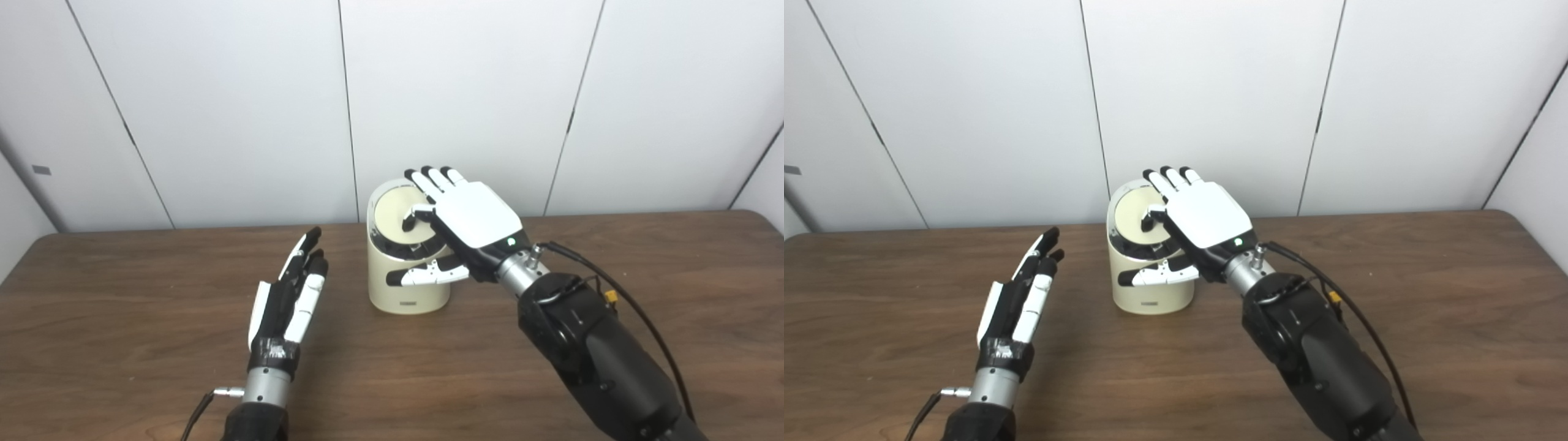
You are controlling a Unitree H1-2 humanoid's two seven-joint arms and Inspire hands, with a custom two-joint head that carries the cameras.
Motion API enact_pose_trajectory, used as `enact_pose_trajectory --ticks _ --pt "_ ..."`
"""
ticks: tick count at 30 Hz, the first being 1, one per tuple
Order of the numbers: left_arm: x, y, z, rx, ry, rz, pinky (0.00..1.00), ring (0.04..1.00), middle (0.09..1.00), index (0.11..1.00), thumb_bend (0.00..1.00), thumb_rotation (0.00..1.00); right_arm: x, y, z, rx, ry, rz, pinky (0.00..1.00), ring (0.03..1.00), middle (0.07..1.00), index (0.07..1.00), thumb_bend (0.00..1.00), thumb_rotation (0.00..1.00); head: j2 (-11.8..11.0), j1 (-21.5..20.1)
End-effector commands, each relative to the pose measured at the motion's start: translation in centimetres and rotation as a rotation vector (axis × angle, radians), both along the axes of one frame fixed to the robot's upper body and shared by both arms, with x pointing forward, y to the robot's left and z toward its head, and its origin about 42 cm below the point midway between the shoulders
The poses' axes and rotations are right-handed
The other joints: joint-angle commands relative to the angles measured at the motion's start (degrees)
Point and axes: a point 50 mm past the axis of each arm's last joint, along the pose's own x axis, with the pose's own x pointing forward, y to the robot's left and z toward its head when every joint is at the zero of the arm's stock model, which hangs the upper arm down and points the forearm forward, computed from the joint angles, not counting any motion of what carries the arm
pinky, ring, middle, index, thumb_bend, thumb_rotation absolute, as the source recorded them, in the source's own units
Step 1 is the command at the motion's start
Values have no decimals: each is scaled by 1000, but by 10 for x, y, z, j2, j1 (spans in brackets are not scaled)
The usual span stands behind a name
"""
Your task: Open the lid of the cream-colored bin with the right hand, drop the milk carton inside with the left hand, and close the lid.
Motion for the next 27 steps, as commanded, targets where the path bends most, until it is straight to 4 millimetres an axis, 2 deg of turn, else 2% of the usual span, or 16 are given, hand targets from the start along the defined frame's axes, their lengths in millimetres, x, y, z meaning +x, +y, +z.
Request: enact_pose_trajectory --ticks 1,3,8,14,21,25,27 --pt "7 -5 19 -18 -85 -11 964 932 972 976 699 865 3 -8 9 69 21 -38 1000 1000 999 793 574 909 -1 -1" --pt "7 -5 18 -14 -87 -10 953 931 970 974 694 865 1 -13 17 149 0 -46 986 1000 986 816 560 879 -1 -1" --pt "7 -4 17 -18 -91 -11 947 928 966 971 689 857 -1 -20 29 271 -1 -81 940 1000 980 892 527 882 -2 -1" --pt "7 -4 17 -17 -88 -16 951 933 968 974 680 858 -1 -30 30 355 26 -112 867 1000 981 931 501 885 -3 -1" --pt "6 1 18 -12 -77 -8 981 938 971 977 702 858 -8 -46 15 468 99 -143 861 987 979 955 512 921 -2 -2" --pt "4 11 16 4 -68 -4 984 944 969 981 692 861 -13 -61 -3 586 163 -163 840 968 975 960 512 930 -2 3" --pt "3 17 15 26 -60 1 967 942 966 984 684 875 -15 -70 -15 656 200 -180 830 953 974 966 497 893 -1 4"
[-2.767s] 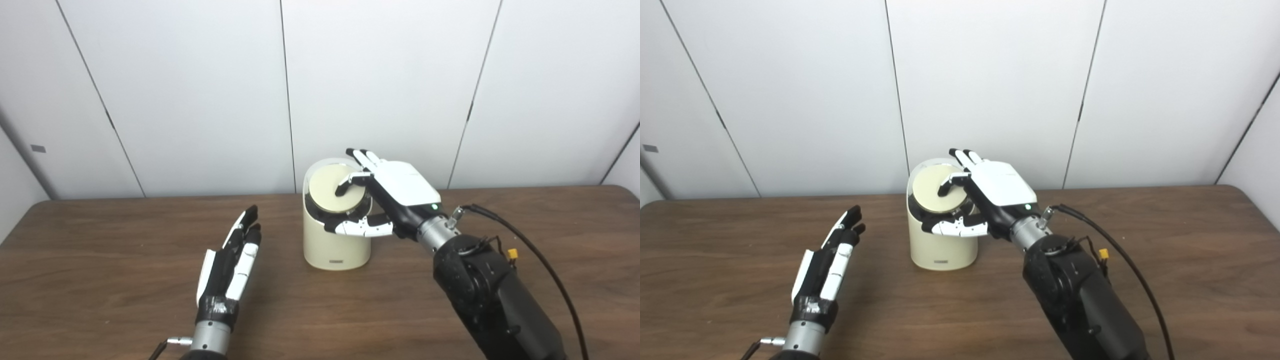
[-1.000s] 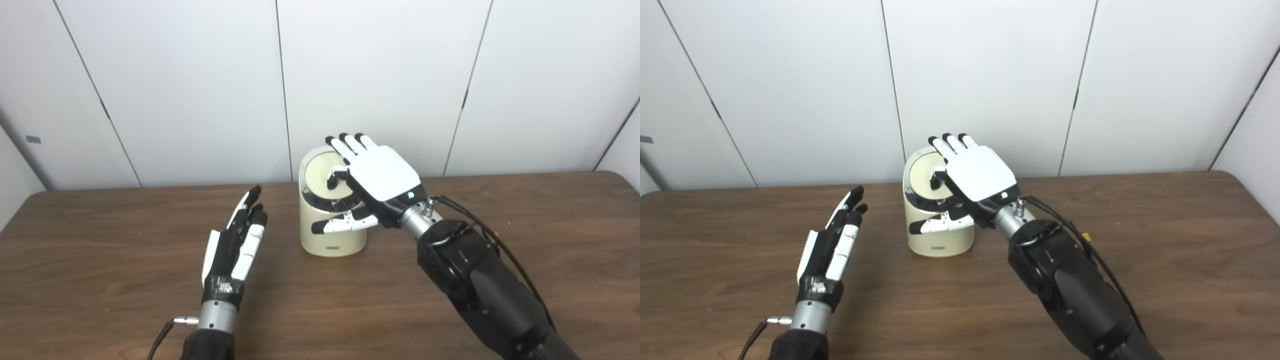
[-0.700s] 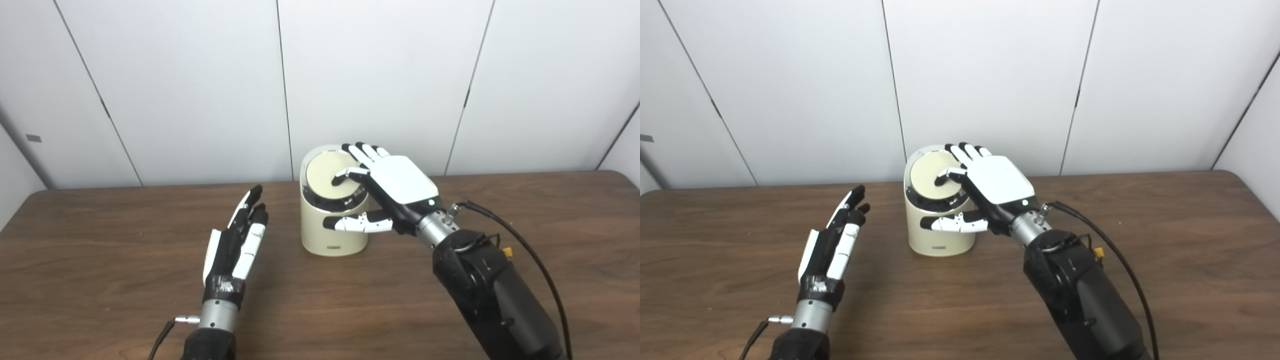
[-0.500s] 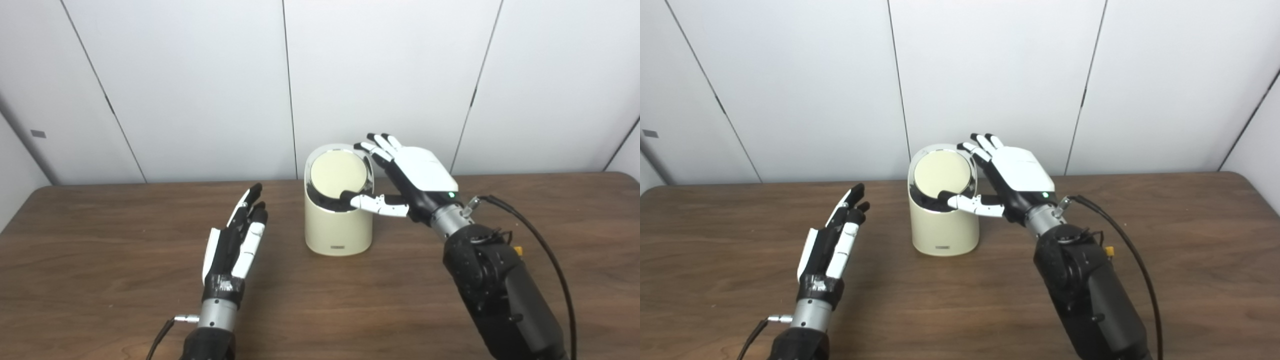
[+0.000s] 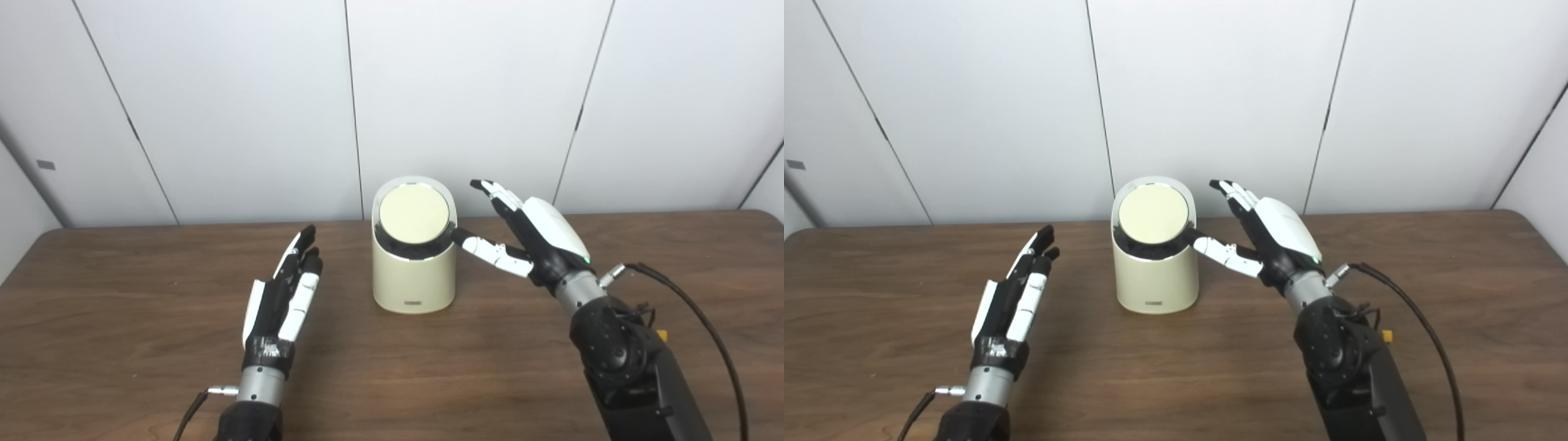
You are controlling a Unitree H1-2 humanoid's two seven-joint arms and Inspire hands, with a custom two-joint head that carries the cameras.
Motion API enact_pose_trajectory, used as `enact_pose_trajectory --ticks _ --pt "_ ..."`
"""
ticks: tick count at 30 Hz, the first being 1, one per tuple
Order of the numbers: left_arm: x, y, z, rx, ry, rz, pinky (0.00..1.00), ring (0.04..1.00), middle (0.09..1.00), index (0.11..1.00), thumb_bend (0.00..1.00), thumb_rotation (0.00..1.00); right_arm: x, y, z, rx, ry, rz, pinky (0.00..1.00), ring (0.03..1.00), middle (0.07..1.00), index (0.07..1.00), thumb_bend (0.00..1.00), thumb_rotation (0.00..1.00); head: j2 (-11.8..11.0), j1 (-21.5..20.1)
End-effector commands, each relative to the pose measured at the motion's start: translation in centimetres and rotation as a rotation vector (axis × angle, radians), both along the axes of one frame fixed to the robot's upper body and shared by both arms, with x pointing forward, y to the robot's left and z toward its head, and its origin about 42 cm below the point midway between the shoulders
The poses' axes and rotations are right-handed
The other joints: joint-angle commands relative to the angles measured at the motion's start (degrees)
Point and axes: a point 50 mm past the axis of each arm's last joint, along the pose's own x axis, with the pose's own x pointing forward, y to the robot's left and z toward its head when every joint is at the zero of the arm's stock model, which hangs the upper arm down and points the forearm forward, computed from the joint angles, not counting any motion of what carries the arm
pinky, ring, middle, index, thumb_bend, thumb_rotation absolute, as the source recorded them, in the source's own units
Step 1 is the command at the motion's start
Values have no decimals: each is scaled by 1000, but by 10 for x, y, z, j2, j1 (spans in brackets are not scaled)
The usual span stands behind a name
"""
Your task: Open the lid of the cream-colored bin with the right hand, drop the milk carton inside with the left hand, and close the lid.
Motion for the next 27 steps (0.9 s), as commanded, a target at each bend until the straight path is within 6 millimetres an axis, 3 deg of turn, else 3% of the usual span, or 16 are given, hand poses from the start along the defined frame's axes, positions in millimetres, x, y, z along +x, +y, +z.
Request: enact_pose_trajectory --ticks 1,7,12,21,27 --pt "0 7 14 18 -50 3 956 938 963 984 682 879 0 -7 6 80 -36 -25 828 939 968 970 496 883 1 1" --pt "-7 25 9 38 -21 24 944 944 964 975 691 854 -18 -24 -23 191 39 -40 841 915 956 960 534 994 3 -4" --pt "-18 38 0 42 16 37 957 957 973 984 669 854 -36 -28 -41 331 65 -20 868 921 940 939 539 1000 7 -9" --pt "-41 59 -21 29 75 64 981 974 981 993 663 831 -64 -38 -71 496 107 -96 878 938 954 952 657 1000 12 -16" --pt "-54 65 -35 30 112 80 982 982 994 1000 635 830 -76 -44 -88 545 62 -117 885 936 953 956 618 982 15 -19"
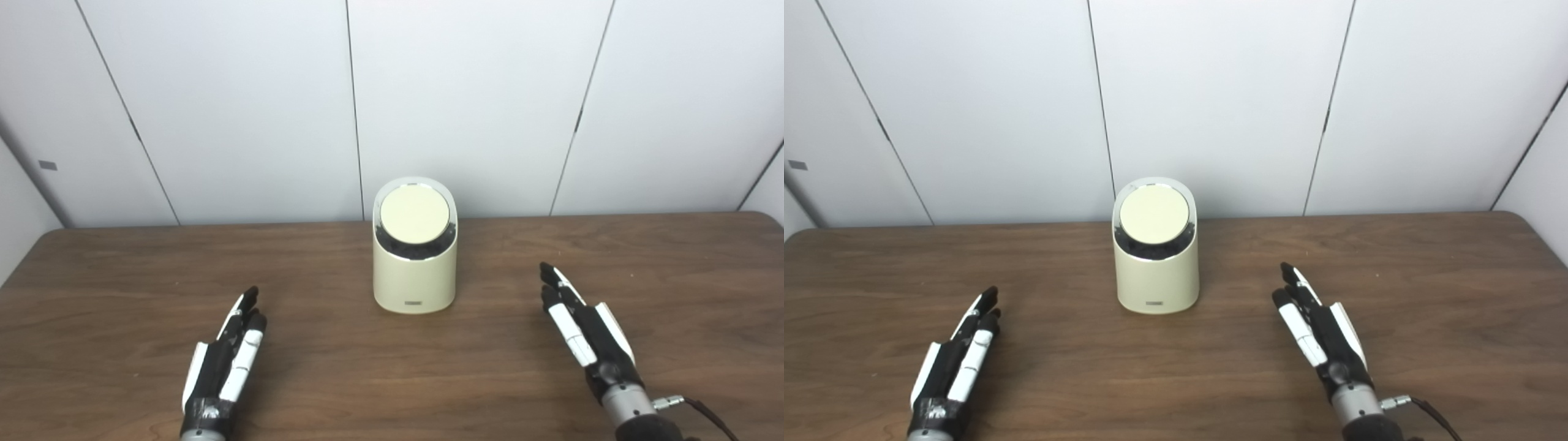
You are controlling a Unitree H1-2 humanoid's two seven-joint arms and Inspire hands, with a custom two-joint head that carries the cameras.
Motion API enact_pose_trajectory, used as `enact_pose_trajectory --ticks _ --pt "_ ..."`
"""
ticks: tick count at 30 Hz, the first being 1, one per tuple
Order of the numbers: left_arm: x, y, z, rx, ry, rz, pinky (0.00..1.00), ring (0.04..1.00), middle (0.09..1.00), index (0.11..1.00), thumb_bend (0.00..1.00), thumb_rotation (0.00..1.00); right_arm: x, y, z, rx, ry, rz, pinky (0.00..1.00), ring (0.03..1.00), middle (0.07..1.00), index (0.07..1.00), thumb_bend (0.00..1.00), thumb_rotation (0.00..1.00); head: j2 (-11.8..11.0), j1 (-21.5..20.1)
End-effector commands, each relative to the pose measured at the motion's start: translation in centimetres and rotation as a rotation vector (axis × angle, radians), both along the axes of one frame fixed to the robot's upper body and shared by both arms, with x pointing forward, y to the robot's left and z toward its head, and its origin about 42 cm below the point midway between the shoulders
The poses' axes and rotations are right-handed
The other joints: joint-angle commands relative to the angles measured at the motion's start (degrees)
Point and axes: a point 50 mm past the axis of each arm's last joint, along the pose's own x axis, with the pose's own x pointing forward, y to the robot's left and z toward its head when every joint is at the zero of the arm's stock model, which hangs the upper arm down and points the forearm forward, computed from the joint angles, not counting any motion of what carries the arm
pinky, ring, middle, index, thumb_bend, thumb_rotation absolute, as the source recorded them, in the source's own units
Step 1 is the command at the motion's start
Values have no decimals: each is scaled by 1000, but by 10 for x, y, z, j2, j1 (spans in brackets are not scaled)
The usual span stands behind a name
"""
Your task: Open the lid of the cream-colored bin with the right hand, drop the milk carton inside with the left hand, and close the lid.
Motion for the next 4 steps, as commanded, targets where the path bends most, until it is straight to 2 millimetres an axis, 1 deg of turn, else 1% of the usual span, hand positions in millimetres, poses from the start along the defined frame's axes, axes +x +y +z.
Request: enact_pose_trajectory --ticks 1,4 --pt "-3 3 5 10 -48 -5 988 985 997 1000 627 832 2 -2 8 17 -100 -17 876 929 949 952 599 972 0 -1" --pt "-10 2 -3 1 -39 4 981 978 995 1000 623 815 -2 -4 0 28 -100 -32 878 923 944 944 565 961 2 0"
